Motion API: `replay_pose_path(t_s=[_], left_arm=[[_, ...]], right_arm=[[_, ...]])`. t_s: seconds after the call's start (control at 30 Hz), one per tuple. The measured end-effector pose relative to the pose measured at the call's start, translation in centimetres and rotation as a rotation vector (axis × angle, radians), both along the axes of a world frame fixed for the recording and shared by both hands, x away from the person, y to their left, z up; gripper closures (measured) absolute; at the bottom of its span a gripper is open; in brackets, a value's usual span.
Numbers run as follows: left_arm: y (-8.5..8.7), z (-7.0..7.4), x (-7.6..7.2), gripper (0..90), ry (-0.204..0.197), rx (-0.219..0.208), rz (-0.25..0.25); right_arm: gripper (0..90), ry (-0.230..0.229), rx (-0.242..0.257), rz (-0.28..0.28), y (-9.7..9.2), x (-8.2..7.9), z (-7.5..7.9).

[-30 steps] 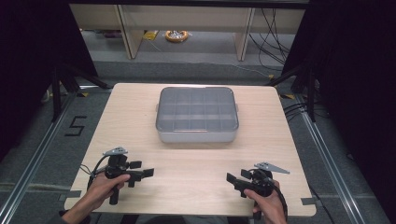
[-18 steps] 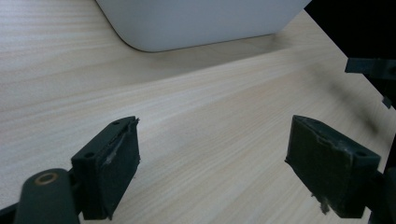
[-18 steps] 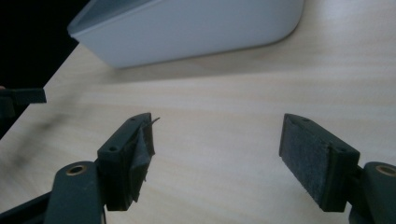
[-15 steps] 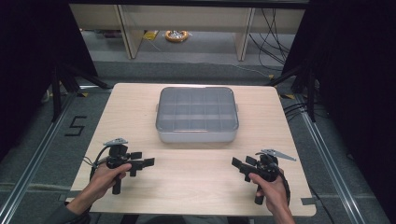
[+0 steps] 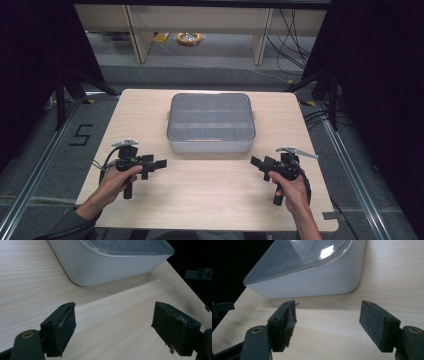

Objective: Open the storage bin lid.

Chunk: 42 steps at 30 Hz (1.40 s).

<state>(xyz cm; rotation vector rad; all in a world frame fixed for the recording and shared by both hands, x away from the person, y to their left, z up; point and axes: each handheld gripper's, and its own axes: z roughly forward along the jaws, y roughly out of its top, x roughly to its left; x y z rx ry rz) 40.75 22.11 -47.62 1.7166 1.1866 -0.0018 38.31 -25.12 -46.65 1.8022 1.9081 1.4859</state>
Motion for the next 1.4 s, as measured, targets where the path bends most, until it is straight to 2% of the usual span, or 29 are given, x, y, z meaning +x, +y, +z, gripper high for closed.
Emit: replay_pose_path(t_s=[0.03,0.13,0.17,0.2,0.23,0.27,0.3,0.33,0.37,0.4,0.43,0.47,0.53,0.57,0.63,0.67,0.7,0.77,0.8,0.83,0.93,1.0,1.13,1.2,1.23,1.3,1.33,1.37,1.4], left_arm=[[0.0,0.3,0.5,18.0,-0.002,-0.001,0.006],[0.0,0.7,1.2,18.0,-0.001,-0.009,0.011],[0.1,1.3,1.9,18.1,-0.014,-0.003,0.019],[0.1,1.3,1.9,18.3,-0.014,-0.003,0.019],[0.0,1.6,2.6,18.6,-0.022,-0.017,0.041],[0.0,1.6,2.6,18.7,-0.022,-0.017,0.041],[0.0,1.9,3.5,18.8,-0.011,-0.031,0.040],[0.0,2.0,3.9,18.9,-0.015,-0.022,0.042],[-0.1,2.1,4.4,19.0,-0.016,-0.026,0.051],[0.0,2.2,4.8,19.2,-0.014,-0.027,0.055],[-0.2,2.3,5.2,19.5,-0.008,-0.038,0.074],[0.0,2.3,5.6,19.8,-0.009,-0.022,0.066],[-0.1,2.4,6.0,20.0,-0.010,-0.023,0.074],[-0.2,2.5,6.8,20.0,-0.020,-0.003,0.087],[-0.2,2.4,7.5,20.3,-0.013,-0.003,0.100],[-0.2,2.4,8.0,20.4,-0.008,0.005,0.104],[-0.3,2.4,8.3,20.6,-0.005,0.006,0.111],[-0.4,2.3,8.7,20.9,-0.002,0.006,0.115],[-0.5,2.3,9.1,20.9,0.003,0.006,0.117],[-0.6,2.3,9.9,21.0,0.014,0.002,0.126],[-0.6,2.3,11.1,20.2,0.033,-0.005,0.137],[-0.5,2.3,11.7,20.7,0.041,-0.001,0.151],[-0.4,2.3,12.9,21.4,0.054,-0.013,0.151],[-0.5,2.3,13.4,21.5,0.061,-0.018,0.156],[-0.5,2.3,13.7,22.2,0.061,-0.008,0.154],[-0.7,2.3,14.2,24.5,0.063,-0.027,0.170],[-0.6,2.4,14.4,25.4,0.063,-0.020,0.160],[-0.8,2.4,14.6,26.5,0.064,-0.035,0.167],[-0.9,2.4,14.7,27.8,0.069,-0.042,0.169]], right_arm=[[33.0,-0.035,-0.015,0.017,-0.3,0.7,0.2],[33.8,-0.040,-0.005,-0.001,-0.3,1.3,0.6],[34.4,-0.035,0.024,-0.008,-0.3,1.9,1.2],[34.7,-0.055,0.009,-0.003,-0.4,2.3,1.3],[34.8,-0.068,0.006,-0.004,-0.5,2.6,1.5],[34.8,-0.069,0.002,-0.011,-0.6,3.0,1.6],[34.8,-0.062,0.020,-0.025,-0.6,3.4,1.8],[34.9,-0.043,0.046,-0.035,-0.5,3.7,1.9],[35.2,-0.083,0.011,-0.029,-0.9,4.3,1.8],[35.5,-0.051,0.050,-0.044,-0.7,4.5,2.2],[35.6,-0.070,0.038,-0.035,-0.9,5.0,2.2],[35.7,-0.061,0.042,-0.049,-0.8,5.3,2.4],[36.0,-0.062,0.034,-0.050,-0.8,6.3,2.5],[36.3,-0.059,0.037,-0.048,-0.8,6.7,2.5],[37.2,-0.058,0.025,-0.057,-0.8,7.5,2.4],[37.3,-0.038,0.041,-0.068,-0.8,7.9,2.4],[37.5,-0.071,0.009,-0.054,-1.2,8.6,2.1],[37.6,-0.073,0.008,-0.055,-1.2,8.9,2.1],[37.6,-0.067,0.014,-0.064,-1.2,9.3,2.1],[37.8,-0.021,0.057,-0.090,-1.0,9.7,2.4],[37.8,-0.040,0.050,-0.084,-1.2,10.7,2.6],[37.9,-0.016,0.076,-0.104,-1.0,11.2,2.6],[37.8,-0.014,0.063,-0.104,-0.7,12.4,2.5],[37.8,-0.026,0.034,-0.096,-0.6,13.1,2.2],[37.9,-0.004,0.050,-0.099,-0.4,13.3,2.2],[37.9,-0.004,0.041,-0.095,0.0,13.9,2.2],[37.9,0.009,0.036,-0.101,0.1,14.1,2.3],[37.8,-0.035,-0.004,-0.083,-0.1,14.5,2.0],[37.6,0.007,0.025,-0.106,0.4,14.6,2.2]])
